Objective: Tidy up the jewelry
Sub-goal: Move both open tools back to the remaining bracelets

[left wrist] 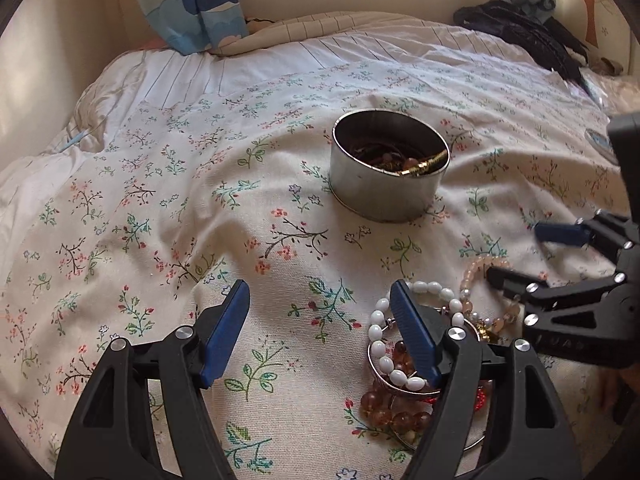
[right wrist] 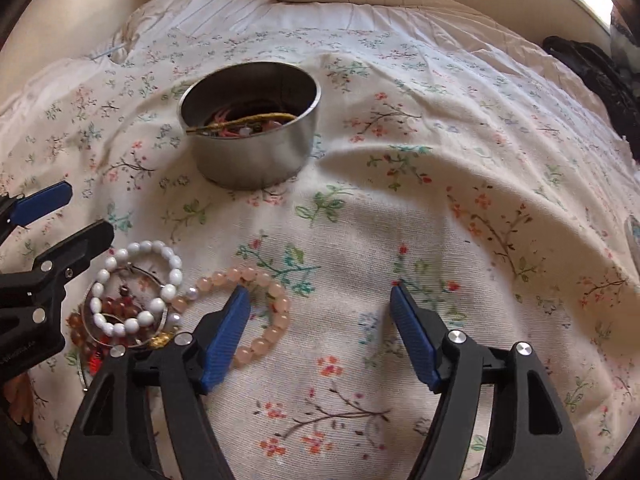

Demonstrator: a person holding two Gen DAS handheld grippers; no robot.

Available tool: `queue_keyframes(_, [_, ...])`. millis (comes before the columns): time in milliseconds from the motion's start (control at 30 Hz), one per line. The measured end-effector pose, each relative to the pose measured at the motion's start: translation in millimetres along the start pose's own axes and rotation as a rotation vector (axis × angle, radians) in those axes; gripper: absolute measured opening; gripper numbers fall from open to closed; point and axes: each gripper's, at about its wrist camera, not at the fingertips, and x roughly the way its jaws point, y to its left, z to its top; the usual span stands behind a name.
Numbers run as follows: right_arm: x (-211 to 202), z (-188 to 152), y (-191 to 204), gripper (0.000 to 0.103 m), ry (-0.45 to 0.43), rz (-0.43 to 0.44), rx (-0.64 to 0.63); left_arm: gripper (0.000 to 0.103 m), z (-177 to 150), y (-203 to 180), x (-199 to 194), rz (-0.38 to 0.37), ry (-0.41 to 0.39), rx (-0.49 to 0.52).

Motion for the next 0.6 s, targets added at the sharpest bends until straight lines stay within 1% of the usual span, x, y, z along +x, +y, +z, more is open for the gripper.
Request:
queue_keyframes(33, [-2.8, -1.2, -7.6, 0.074, -0.007, -0.035, 0.020, 0.069, -0.6, -3.5, 3.5, 0.020, 0.010, 0.022])
queue_keyframes(67, [-5.5, -2.6, -14.9, 0.074, -0.015, -0.049, 0.044, 0.069, -1.1, -5.6, 5.9, 0.047, 0.016, 0.039])
queue_keyframes(100, [-9.2, -4.1, -20.8, 0.074, -0.029, -0.038, 0.068, 0.069, -1.1, -6.1, 6.7, 0.062, 0.017, 0.047])
queue_keyframes(200, [-18.9, -6.0, -25.3, 0.075, -0.067, 0.047, 0.099, 0.069, -0.6, -3.3, 1.4, 0.035, -0.001, 0.035])
queue_keyframes(233, [-18.9, -6.2, -22.6, 0.075, -0.070, 0.075, 0.090, 0.069, -0.2, -4.0, 1.9, 0.026, 0.000, 0.040])
queue_keyframes(300, [-13.4, -3.5, -13.0, 0.074, -0.047, 0.077, 0.052, 0.068, -0.2, -9.5, 4.1, 0.016, 0.007, 0.067])
queue_keyframes(333, [-9.2, -3.7, -9.2, 0.074, -0.031, 0.076, 0.038, 0.062, -0.3, -13.4, 6.4, 0.022, 0.013, 0.084])
queue_keyframes(367, [-6.2, -4.1, -9.1, 0.074, -0.018, 0.069, 0.037, 0.057, 0.2, -15.0, 9.3, 0.044, 0.021, 0.092])
queue_keyframes(400, [-5.6, -3.9, -11.2, 0.074, -0.014, 0.056, 0.048, 0.047, 1.8, -12.9, 11.6, 0.093, 0.021, 0.080])
queue_keyframes(433, [-5.8, -3.5, -15.8, 0.074, -0.019, 0.046, 0.068, 0.041, 4.1, -7.0, 13.1, 0.124, 0.021, 0.049])
queue_keyframes(500, [-11.3, -3.9, -25.9, 0.074, -0.042, 0.042, 0.111, 0.037, 7.0, 11.4, 14.7, 0.101, 0.034, -0.044])
queue_keyframes(533, [-13.8, -3.9, -27.5, 0.074, -0.056, 0.056, 0.118, 0.037, 6.5, 16.9, 13.0, 0.088, 0.028, -0.063])
queue_keyframes(600, [-16.1, -2.6, -25.4, 0.074, -0.068, 0.092, 0.115, 0.037, 5.4, 16.5, 2.9, 0.049, -0.011, -0.054])
